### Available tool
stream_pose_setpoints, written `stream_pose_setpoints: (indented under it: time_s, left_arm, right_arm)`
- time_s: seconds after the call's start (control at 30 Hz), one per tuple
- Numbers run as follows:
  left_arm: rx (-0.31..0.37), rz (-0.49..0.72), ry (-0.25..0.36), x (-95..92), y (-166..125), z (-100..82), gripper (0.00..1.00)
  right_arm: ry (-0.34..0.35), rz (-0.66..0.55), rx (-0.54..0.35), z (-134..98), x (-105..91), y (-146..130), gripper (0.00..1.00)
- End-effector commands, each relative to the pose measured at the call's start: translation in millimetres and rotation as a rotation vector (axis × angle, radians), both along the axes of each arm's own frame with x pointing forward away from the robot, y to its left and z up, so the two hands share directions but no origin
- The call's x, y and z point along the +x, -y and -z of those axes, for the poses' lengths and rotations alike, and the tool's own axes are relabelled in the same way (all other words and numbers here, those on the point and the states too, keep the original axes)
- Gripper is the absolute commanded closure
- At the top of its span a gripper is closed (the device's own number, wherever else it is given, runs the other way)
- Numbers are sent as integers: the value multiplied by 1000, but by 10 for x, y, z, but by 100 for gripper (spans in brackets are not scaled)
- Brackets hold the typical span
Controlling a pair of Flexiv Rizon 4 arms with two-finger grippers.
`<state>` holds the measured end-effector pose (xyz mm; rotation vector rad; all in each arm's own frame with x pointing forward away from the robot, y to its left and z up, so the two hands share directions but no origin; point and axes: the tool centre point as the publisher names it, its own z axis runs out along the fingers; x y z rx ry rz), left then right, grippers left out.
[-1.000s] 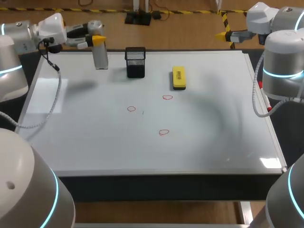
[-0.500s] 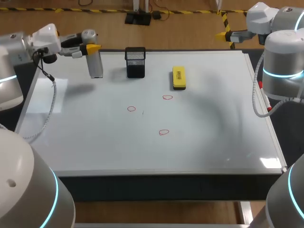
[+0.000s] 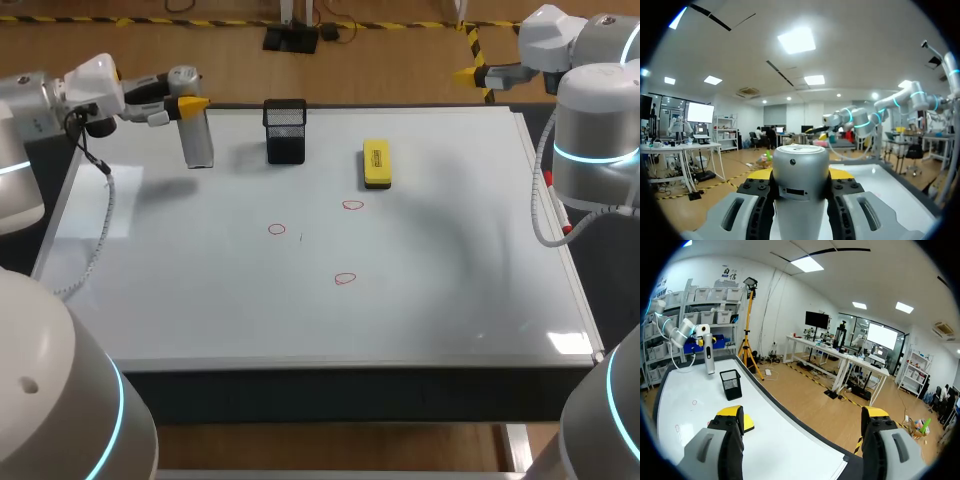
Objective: Pick up the inspection probe, press it on each red-marked spot on the whiteboard one by one, put down the probe, pick up the eraser, and wipe off all the red marks.
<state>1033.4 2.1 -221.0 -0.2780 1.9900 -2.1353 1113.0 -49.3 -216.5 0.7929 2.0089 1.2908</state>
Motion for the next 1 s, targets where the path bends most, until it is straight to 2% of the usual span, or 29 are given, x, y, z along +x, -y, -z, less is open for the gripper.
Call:
stream_pose_setpoints:
  time_s: [0.03, 0.3, 0.43, 0.63, 0.83, 0.9, 1.0]
  left_arm:
    - [1, -5, 1, -18, 2, -14, 100]
    - [1, -5, 1, -18, 2, -14, 100]
    - [1, -5, 1, -18, 2, -14, 100]
    - [1, -5, 1, -18, 2, -14, 100]
    - [1, -5, 1, -18, 2, -14, 100]
    - [1, -5, 1, -18, 2, -14, 100]
    - [1, -5, 1, -18, 2, -14, 100]
  right_arm:
    - [0, 0, 0, 1, 3, 2, 0]
    - [0, 0, 0, 1, 3, 2, 0]
    - [-37, -194, -57, 33, 47, -154, 0]
    - [-81, -409, -152, 67, 35, -402, 0]
    - [-132, -626, -316, 151, 23, -654, 0]
    - [-145, -679, -347, 181, 19, -708, 0]
    - [-178, -808, -457, 244, -19, -826, 0]
